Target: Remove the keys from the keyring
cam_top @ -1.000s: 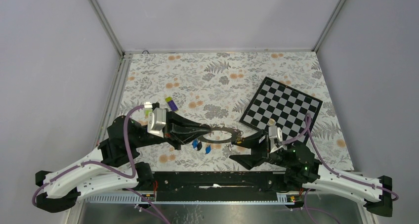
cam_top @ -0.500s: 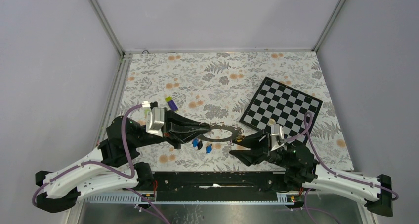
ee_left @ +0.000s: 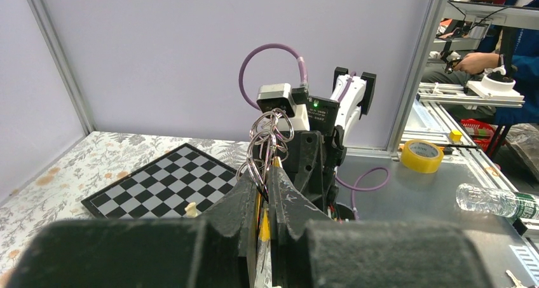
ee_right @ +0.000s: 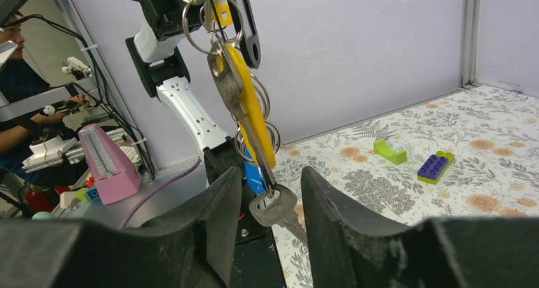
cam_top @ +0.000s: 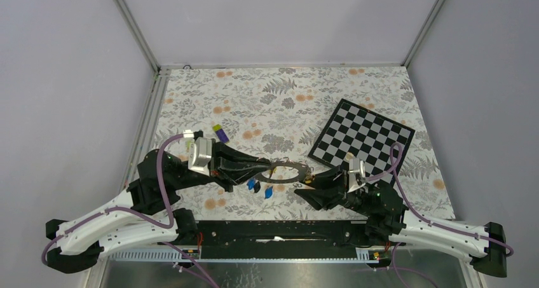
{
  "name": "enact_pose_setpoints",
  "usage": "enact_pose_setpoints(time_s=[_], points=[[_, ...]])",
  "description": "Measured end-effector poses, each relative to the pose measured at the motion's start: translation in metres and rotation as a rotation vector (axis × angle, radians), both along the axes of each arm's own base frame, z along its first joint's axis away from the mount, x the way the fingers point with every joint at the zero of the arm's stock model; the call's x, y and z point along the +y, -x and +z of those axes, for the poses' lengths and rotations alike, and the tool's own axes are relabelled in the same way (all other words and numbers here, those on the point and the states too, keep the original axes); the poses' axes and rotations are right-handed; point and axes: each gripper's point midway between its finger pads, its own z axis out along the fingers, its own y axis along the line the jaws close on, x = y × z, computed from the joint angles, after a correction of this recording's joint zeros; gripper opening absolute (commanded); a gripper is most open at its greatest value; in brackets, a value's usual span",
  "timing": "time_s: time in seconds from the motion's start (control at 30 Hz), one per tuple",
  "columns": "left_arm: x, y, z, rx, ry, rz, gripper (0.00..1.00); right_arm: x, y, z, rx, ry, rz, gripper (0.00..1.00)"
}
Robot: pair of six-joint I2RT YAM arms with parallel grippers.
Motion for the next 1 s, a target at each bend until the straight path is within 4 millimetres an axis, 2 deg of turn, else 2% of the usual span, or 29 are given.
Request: enact_pose_setpoints(time_s=[0.17, 0.23, 0.47, 0.67, 0.8, 1.0], points=[[-0.001, 0.0, -0.004, 0.011, -0.007, -0.002, 0.0, 0.0, -0.001, 0.001, 0.002, -0.004, -0.005, 0.26], [-0.001, 0.0, -0.004, 0.012, -0.007, -0.003, 0.0, 0.001, -0.001, 0.0, 0.004, 0.0, -0.005, 0.14], [-0.002, -0.001, -0.006, 0.018, -0.013, 0.001, 0.0, 0.004, -0.002, -0.003, 0.022, 0.02, -0.001, 0.0], [0.001, -0.005, -0.007, 0.028, -0.013, 0.028, 0.0, 0.002, -0.001, -0.005, 0.036, 0.035, 0.001, 0.0], [0.008, -0.008, -0.009, 0.036, -0.004, 0.059, 0.0, -0.005, -0.002, -0.002, 0.051, 0.033, -0.018, 0.0], [0.021, -0.017, -0.016, 0.065, 0.02, 0.136, 0.0, -0.023, -0.005, 0.023, 0.061, 0.047, -0.066, 0.0]])
